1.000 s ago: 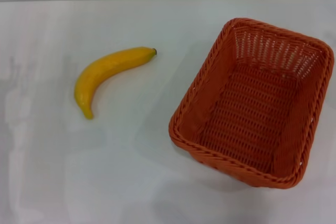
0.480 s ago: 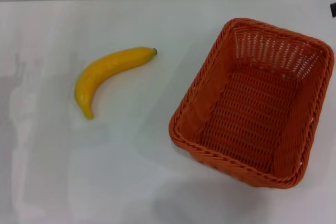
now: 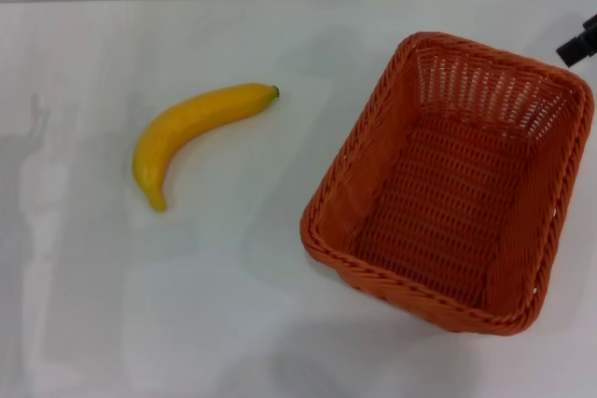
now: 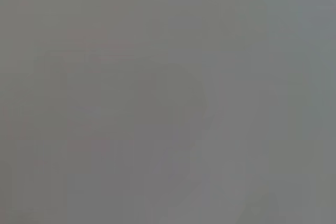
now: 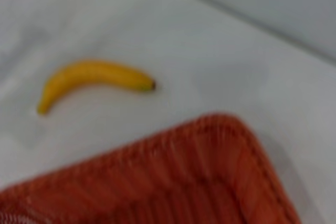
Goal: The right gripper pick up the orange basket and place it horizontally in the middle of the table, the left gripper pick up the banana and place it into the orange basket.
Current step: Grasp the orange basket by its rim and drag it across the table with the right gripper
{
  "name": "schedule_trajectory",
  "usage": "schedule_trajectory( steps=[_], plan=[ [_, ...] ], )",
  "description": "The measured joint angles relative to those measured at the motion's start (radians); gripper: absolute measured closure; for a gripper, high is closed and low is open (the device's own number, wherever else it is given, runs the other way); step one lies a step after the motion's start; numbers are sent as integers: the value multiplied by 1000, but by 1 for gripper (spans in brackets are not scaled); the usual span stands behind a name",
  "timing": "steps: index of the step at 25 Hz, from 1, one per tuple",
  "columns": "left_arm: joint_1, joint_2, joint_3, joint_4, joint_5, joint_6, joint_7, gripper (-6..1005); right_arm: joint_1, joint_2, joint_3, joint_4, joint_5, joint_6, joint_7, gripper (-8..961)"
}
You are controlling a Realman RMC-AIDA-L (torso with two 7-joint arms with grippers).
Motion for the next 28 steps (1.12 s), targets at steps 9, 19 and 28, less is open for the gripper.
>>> schedule_trajectory(
  steps=[9, 19, 28],
  plan=[
    [-1, 0, 0, 0, 17, -1, 1, 150, 39, 85, -2, -75, -124, 40, 29, 146],
    [-1, 0, 0, -1, 17, -1, 1, 149, 53, 148, -23, -106, -130, 153, 23, 146],
    [-1, -2, 0, 0, 19, -2, 1, 148, 48, 194, -73, -96, -174, 280, 24, 147]
  ],
)
